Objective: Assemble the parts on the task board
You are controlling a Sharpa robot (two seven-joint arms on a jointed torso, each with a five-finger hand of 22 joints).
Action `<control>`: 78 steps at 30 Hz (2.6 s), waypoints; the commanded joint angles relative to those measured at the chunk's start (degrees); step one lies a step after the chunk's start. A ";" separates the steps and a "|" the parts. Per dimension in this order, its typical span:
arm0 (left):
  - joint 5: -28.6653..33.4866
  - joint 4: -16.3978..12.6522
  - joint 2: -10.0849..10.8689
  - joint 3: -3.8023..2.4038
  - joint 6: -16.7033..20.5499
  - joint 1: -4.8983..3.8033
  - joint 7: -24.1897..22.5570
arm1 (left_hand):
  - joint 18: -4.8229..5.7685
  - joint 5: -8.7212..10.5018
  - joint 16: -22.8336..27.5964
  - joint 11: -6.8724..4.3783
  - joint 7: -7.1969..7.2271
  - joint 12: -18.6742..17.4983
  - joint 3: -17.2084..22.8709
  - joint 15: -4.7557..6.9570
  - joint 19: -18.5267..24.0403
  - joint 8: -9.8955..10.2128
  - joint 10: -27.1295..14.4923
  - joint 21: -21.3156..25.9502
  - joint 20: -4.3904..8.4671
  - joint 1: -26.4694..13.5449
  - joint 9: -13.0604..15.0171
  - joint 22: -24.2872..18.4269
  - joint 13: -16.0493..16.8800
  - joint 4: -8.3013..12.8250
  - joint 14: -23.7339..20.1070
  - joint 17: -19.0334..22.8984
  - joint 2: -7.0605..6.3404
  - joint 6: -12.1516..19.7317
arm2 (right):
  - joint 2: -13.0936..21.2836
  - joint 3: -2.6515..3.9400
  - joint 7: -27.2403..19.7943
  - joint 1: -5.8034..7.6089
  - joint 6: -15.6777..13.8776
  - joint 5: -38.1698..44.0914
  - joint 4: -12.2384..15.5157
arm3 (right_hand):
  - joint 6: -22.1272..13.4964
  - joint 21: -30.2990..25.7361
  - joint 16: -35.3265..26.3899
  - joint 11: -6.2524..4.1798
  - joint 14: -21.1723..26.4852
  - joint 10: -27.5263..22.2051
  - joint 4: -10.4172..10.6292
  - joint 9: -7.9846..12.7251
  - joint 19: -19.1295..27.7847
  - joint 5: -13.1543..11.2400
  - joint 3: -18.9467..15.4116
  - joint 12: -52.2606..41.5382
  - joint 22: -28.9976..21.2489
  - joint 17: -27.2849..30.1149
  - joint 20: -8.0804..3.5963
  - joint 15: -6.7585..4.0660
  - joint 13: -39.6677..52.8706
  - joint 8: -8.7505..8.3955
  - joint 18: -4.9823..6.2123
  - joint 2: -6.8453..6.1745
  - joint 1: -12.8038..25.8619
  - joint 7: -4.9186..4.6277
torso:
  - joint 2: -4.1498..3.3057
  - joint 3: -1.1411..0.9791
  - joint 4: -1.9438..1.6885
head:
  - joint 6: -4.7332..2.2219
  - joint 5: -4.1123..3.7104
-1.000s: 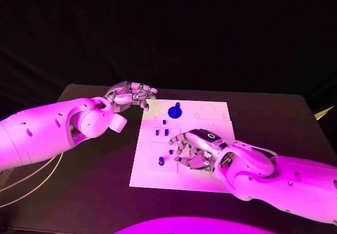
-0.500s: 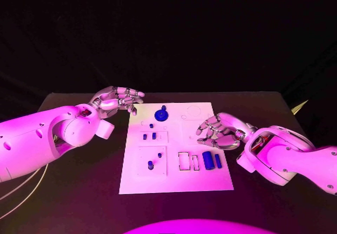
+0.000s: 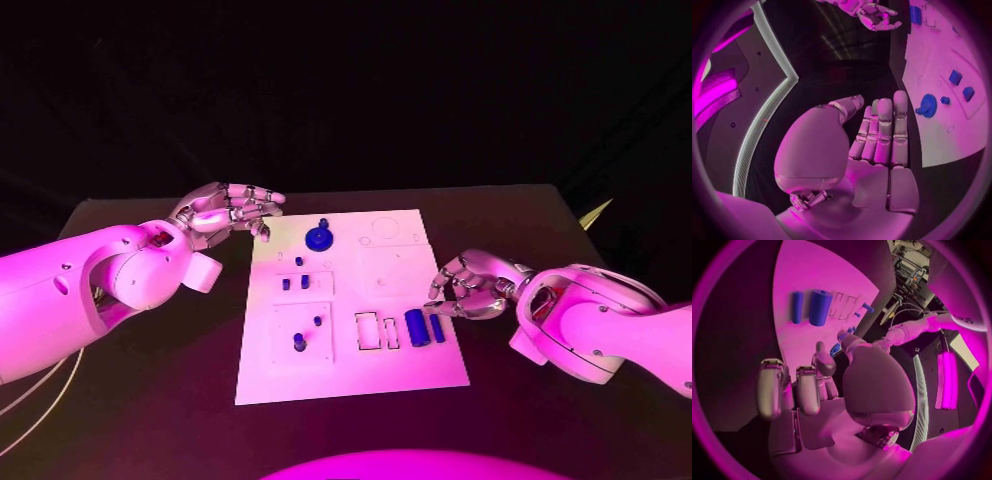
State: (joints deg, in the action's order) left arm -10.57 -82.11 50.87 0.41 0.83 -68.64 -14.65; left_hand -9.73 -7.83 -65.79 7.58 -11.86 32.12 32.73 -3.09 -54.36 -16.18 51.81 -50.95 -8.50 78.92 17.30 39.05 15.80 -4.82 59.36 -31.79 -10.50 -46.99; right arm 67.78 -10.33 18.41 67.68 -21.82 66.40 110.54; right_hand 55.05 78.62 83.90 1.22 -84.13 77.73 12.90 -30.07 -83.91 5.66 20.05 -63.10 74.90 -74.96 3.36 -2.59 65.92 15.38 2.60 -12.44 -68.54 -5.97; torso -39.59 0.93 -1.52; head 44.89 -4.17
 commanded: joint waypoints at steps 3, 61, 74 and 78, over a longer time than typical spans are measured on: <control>0.21 -0.15 0.06 -0.02 -1.49 0.03 -0.59 | -0.85 -0.11 -0.23 -0.01 0.04 0.26 -0.15 -0.29 -0.26 -0.35 -0.40 0.37 -0.28 -0.20 -0.08 -0.08 -0.09 -0.01 0.09 -0.08 0.03 0.54 | -0.88 -0.08 4.74 -0.89 2.48 5.32 -0.27 | 0.36 1.07 0.83 -0.01 -3.90 1.61 0.75 -0.62 -4.15 0.25 -1.59 -4.92 10.72 -3.46 -0.54 -0.40 5.08 0.13 -0.59 0.26 0.31 0.07 | -0.06 0.06 -0.02 | 0.11 0.11; 0.05 -0.41 0.67 -0.02 -1.41 0.03 -0.41 | -0.86 -0.16 -0.24 -0.01 0.03 0.32 -0.13 -0.27 -0.29 -0.41 -0.44 0.45 -0.27 -0.10 -0.08 -0.14 -0.11 0.03 0.04 -0.10 0.07 0.59 | -6.78 0.04 9.66 -4.75 -6.16 7.72 -0.18 | 3.96 5.76 3.13 -1.46 -4.57 5.51 2.75 -4.10 -5.00 0.45 -8.37 -13.22 13.00 -7.79 -1.29 -1.46 13.80 3.16 -1.47 5.07 -2.44 1.84 | 0.00 0.05 0.04 | 0.17 0.75; 0.05 -0.36 0.54 -0.02 -1.48 0.03 -0.52 | -0.88 -0.18 -0.24 -0.23 0.32 0.49 -0.08 -0.11 -0.34 -0.79 -0.23 0.53 -0.19 0.09 0.02 -0.20 -0.14 0.13 -0.03 -0.13 0.19 0.19 | -6.67 0.18 9.21 -2.38 -5.32 0.00 2.12 | 4.10 6.54 3.48 -1.54 -4.72 6.00 2.77 -4.17 -5.16 0.43 -8.19 -14.10 13.31 -8.59 -1.37 -1.54 14.49 3.25 -1.63 5.25 -2.58 1.92 | -0.02 0.16 0.01 | 0.17 0.68; 0.05 -0.39 0.53 -0.02 -1.43 0.03 -0.50 | -0.88 -0.18 -0.24 -0.17 0.22 0.44 -0.13 -0.13 -0.36 -0.70 -0.33 0.55 -0.18 0.04 -0.03 -0.21 -0.17 0.13 -0.03 -0.13 0.09 0.40 | -8.33 0.18 9.53 -2.29 -3.21 -2.06 1.43 | 4.14 6.76 3.58 -1.55 -4.76 6.05 3.19 -4.22 -5.21 0.37 -8.26 -14.11 13.40 -8.77 -1.46 -1.58 14.55 3.28 -1.67 5.36 -2.04 1.90 | -0.05 0.14 -0.02 | 0.40 0.77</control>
State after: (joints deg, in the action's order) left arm -10.60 -82.35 51.49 0.43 0.29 -68.59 -14.64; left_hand -9.73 -7.83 -65.79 7.58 -11.67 32.39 32.73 -3.09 -54.36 -16.85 51.81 -50.70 -8.50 78.92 17.31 38.92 15.68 -4.82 59.36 -31.83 -10.50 -46.79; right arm 59.95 -10.14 28.42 65.39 -27.24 67.73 112.11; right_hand 58.26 85.03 87.22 -0.30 -84.13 83.32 15.80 -33.73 -84.11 5.65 11.65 -77.03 74.91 -74.91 2.34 -3.81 74.93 18.35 1.70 -7.32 -70.54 -4.55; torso -39.59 1.06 -1.50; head 45.12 -3.48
